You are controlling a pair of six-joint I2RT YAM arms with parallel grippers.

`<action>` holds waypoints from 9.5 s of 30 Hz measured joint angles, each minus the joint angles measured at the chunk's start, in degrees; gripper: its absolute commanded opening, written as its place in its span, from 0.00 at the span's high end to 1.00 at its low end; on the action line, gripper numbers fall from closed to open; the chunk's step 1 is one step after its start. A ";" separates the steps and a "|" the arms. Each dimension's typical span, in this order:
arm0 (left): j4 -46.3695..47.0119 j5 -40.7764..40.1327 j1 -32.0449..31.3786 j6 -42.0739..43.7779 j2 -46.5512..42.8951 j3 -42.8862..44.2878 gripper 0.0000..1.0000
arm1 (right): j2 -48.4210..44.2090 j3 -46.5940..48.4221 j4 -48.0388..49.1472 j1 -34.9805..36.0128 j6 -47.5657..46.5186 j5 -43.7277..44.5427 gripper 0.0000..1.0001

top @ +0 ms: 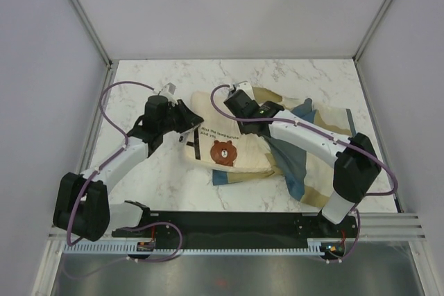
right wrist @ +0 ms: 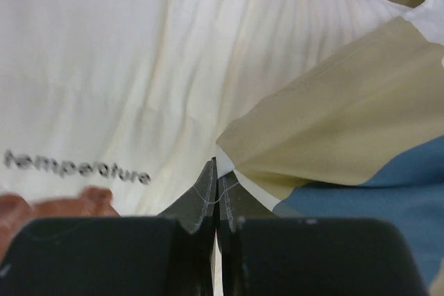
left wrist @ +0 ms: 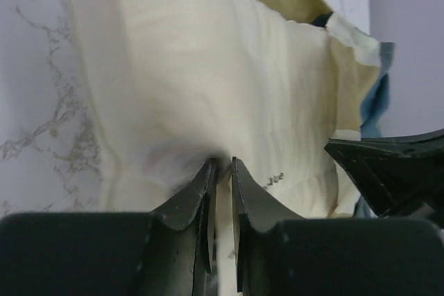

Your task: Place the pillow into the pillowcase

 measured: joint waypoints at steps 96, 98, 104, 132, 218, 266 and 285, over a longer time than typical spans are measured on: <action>-2.78 0.57 1.66 4.37 -1.18 0.68 0.10 | -11.52 -27.76 7.43 19.67 7.13 6.01 0.22; -3.13 0.59 1.66 4.37 -0.17 0.81 0.10 | -10.25 -27.76 8.39 19.67 8.17 7.52 0.23; -4.81 0.76 1.66 4.37 2.36 0.96 0.10 | -4.46 -27.74 11.82 19.67 9.68 9.40 0.23; -4.76 5.84 1.14 3.04 13.22 1.92 0.14 | 7.87 -11.10 15.50 25.33 -2.62 5.86 1.00; -16.81 10.14 -13.77 -1.75 -30.08 5.57 0.98 | -46.03 -20.98 31.78 28.30 -4.33 -4.42 0.02; -36.61 -17.11 -26.71 18.84 -29.05 18.95 0.00 | -30.64 -16.26 1.31 11.98 49.79 5.66 1.00; -38.07 -6.56 -3.41 31.63 12.00 20.68 0.00 | -47.82 -25.49 4.39 11.98 34.77 0.98 1.00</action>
